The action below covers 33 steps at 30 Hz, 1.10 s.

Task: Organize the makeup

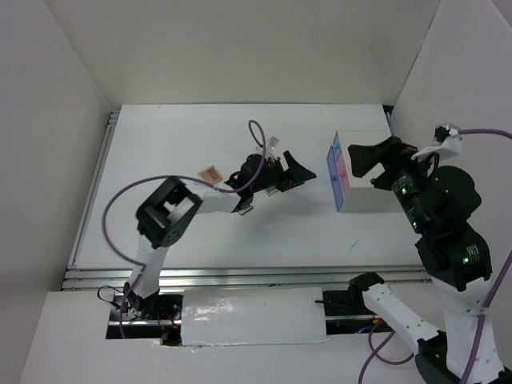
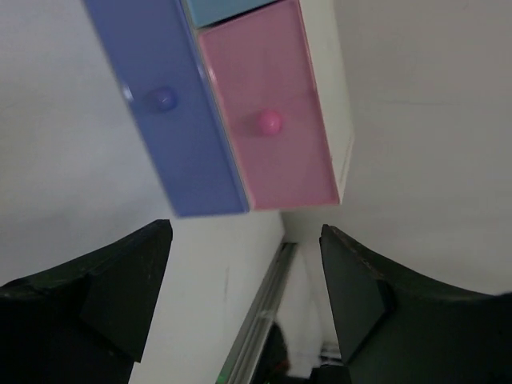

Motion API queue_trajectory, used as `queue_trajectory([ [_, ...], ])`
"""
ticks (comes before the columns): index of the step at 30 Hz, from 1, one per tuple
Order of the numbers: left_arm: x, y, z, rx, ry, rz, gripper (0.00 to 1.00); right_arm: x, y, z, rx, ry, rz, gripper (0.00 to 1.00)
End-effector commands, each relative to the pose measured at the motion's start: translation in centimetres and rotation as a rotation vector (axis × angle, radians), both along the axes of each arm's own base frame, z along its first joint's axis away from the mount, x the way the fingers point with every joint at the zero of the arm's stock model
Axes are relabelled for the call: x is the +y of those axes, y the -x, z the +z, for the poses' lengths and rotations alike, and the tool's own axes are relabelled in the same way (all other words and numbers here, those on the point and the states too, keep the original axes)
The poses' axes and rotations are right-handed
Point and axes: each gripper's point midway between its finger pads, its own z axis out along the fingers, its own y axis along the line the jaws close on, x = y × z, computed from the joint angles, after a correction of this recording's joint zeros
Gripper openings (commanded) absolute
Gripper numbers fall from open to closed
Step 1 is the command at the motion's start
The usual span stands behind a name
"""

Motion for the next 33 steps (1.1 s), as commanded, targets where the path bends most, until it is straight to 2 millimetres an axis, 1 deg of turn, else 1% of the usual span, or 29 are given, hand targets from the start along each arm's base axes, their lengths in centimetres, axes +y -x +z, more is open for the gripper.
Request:
queue_trajectory([
  [1, -4.2, -0.5, 6.2, -0.060, 0.328, -0.141, 0.87, 1.3, 2.0, -1.2, 0.010, -0.071, 0.085, 1.00],
  [2, -4.7, -1.2, 5.7, -0.057, 0.327, -0.133, 0.86, 2.0, 2.9, -0.7, -0.015, -0.092, 0.143, 1.00],
  [3, -5.4, -2.1, 6.5, -0.071, 0.333, -0.125, 0.86, 2.3, 3.4, -1.0, -0.016, -0.110, 0.163, 1.00],
  [4, -5.8, -2.8, 5.1, -0.066, 0.308, -0.111, 0.87, 2.8, 4.4, -0.6, -0.034, -0.122, 0.208, 1.00],
  [6, -6.3, -4.1, 4.1, -0.049, 0.298, -0.076, 0.87, 3.7, 5.5, -0.4, -0.035, -0.125, 0.275, 1.00],
  [7, -6.9, -4.7, 3.2, -0.026, 0.303, -0.071, 0.85, 3.9, 6.0, -0.3, -0.037, -0.124, 0.297, 1.00],
  [8, -7.1, -4.8, 4.5, -0.047, 0.322, -0.077, 0.84, 3.9, 6.1, -0.3, -0.038, -0.124, 0.298, 1.00],
  [9, -7.6, -5.2, 2.7, -0.013, 0.320, -0.082, 0.82, 3.9, 6.3, -0.3, -0.040, -0.125, 0.302, 1.00],
  [10, -8.0, -5.2, 2.6, -0.004, 0.333, -0.090, 0.80, 3.9, 6.6, -0.2, -0.045, -0.126, 0.309, 1.00],
  [11, -8.6, -5.5, 1.9, 0.016, 0.346, -0.098, 0.76, 3.9, 6.7, -0.4, -0.048, -0.122, 0.312, 1.00],
  [13, -9.2, -5.6, 1.5, 0.030, 0.353, -0.101, 0.73, 3.9, 7.0, -0.4, -0.049, -0.117, 0.314, 1.00],
  [16, -10.0, -5.5, 0.3, 0.056, 0.324, -0.094, 0.73, 3.7, 7.1, -0.6, -0.044, -0.102, 0.313, 1.00],
  [21, -10.8, -5.1, -0.4, 0.071, 0.315, -0.101, 0.72, 3.5, 7.4, -0.4, -0.061, -0.096, 0.308, 1.00],
  [22, -11.0, -5.1, 0.1, 0.065, 0.326, -0.107, 0.70, 3.6, 7.4, -0.4, -0.061, -0.094, 0.311, 1.00],
  [24, -11.3, -4.9, -0.3, 0.076, 0.333, -0.116, 0.67, 3.7, 7.3, -0.5, -0.057, -0.089, 0.315, 1.00],
  [27, -11.7, -4.9, 0.2, 0.069, 0.348, -0.124, 0.67, 3.7, 7.2, -0.8, -0.052, -0.084, 0.318, 1.00],
  [28, -11.9, -4.8, -0.3, 0.077, 0.337, -0.125, 0.67, 3.7, 7.3, -0.7, -0.056, -0.084, 0.319, 1.00],
  [30, -12.0, -4.9, -0.4, 0.079, 0.336, -0.123, 0.66, 3.7, 7.3, -0.7, -0.055, -0.084, 0.319, 1.00],
  [31, -12.0, -4.9, 0.0, 0.078, 0.346, -0.126, 0.65, 3.8, 7.3, -0.7, -0.055, -0.083, 0.322, 1.00],
  [32, -12.1, -5.0, -0.2, 0.076, 0.352, -0.125, 0.65, 3.7, 7.4, -0.7, -0.059, -0.082, 0.317, 1.00],
  [33, -12.2, -4.9, 0.2, 0.072, 0.360, -0.128, 0.64, 3.7, 7.4, -0.7, -0.058, -0.080, 0.319, 1.00],
])
